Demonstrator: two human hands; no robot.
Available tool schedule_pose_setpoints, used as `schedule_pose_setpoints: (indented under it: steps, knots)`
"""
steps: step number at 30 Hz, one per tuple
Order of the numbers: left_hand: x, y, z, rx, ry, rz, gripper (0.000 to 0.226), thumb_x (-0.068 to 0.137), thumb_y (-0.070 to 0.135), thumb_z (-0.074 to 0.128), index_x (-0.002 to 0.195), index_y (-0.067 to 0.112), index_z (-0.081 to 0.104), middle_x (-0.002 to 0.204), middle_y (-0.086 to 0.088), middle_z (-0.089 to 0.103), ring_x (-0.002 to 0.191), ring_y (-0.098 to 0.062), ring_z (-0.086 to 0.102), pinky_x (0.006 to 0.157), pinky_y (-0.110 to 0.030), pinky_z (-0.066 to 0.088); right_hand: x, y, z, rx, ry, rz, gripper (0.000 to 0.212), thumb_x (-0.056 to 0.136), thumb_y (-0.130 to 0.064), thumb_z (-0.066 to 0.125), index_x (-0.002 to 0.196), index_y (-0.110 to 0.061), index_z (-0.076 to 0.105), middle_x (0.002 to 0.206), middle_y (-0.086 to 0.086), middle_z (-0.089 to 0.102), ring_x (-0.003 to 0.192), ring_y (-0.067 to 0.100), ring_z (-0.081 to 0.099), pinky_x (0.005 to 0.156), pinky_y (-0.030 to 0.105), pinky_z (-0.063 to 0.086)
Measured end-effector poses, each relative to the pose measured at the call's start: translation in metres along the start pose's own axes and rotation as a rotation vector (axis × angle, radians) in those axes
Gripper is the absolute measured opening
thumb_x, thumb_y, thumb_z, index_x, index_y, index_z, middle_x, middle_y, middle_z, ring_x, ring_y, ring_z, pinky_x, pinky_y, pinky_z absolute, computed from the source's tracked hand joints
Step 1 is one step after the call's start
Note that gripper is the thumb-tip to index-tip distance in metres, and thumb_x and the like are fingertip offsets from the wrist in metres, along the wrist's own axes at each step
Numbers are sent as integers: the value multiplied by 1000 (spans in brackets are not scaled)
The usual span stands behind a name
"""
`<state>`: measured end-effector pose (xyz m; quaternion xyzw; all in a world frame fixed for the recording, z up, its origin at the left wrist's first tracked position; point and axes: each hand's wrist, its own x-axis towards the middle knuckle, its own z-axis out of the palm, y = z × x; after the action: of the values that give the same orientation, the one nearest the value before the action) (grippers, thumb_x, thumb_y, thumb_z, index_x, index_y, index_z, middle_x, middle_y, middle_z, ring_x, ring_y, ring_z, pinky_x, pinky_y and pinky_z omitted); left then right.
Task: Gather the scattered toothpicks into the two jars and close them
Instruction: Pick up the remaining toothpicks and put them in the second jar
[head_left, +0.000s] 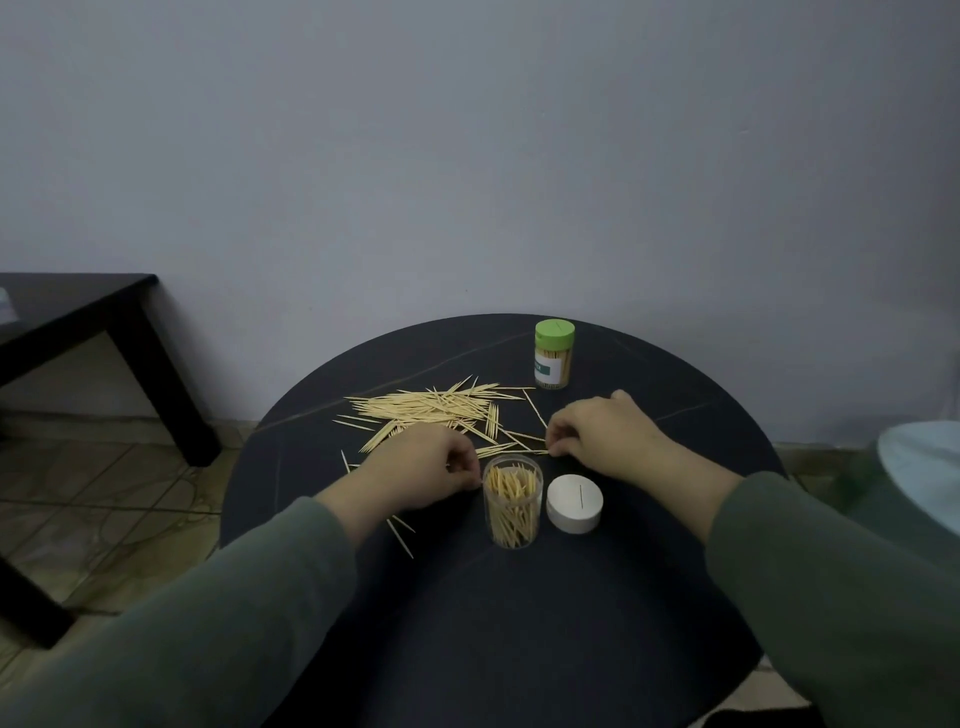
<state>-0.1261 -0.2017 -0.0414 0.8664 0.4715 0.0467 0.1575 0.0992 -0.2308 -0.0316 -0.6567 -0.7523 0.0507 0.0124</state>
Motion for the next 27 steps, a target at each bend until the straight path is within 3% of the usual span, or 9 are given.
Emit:
schedule_pose_setpoints:
  steps: [3,5,7,10,14,19,24,27]
  knots:
    - [3,-4,2,46,104,-50,11,87,39,66,96,33,63,100,11,59,96,-9,56,80,-29,50,6,-10,3,-11,76,-12,22,91,-41,60,111,-32,60,110,-9,60,108,14,54,98,38,33]
    - [5,-7,4,57,148,-87,24,87,43,65,108,33,61,108,10,58,101,-11,56,84,-31,51,10,-17,6,-54,126,47,46,87,-52,60,127,-30,54,120,-4,57,114,18,51,99,41,35]
    - [7,-7,7,104,158,-105,33,90,46,59,121,33,58,115,8,56,107,-13,55,86,-33,50,15,-21,9,-122,101,156,70,83,-65,56,139,-24,44,131,3,52,121,23,47,100,45,35]
    - [9,-2,12,172,177,-103,35,95,46,51,127,33,58,119,4,54,110,-18,54,87,-34,50,20,-20,13,-143,18,274,81,79,-76,49,137,-19,47,132,8,50,122,26,45,100,48,34]
    - [10,1,14,177,205,-88,31,97,42,50,122,31,64,115,3,55,106,-18,57,88,-37,51,21,-21,14,-30,18,194,63,86,-65,52,138,-29,50,135,3,50,124,24,44,101,46,32]
    - [10,3,12,176,221,-76,23,95,39,53,109,30,69,110,4,59,101,-16,58,86,-36,52,19,-27,15,81,79,107,33,93,-47,55,121,-34,64,120,-8,62,112,17,52,99,42,30]
    - [9,6,10,201,226,-71,20,95,36,53,104,27,69,108,4,61,99,-16,58,82,-34,53,16,-29,15,49,110,100,35,88,-58,55,113,-36,69,108,-12,67,103,14,56,94,40,30]
    - [9,7,7,207,208,-92,19,94,33,53,103,25,68,107,3,62,98,-16,59,82,-34,53,17,-30,14,49,136,114,26,92,-49,56,109,-36,70,108,-12,68,104,13,56,97,41,29]
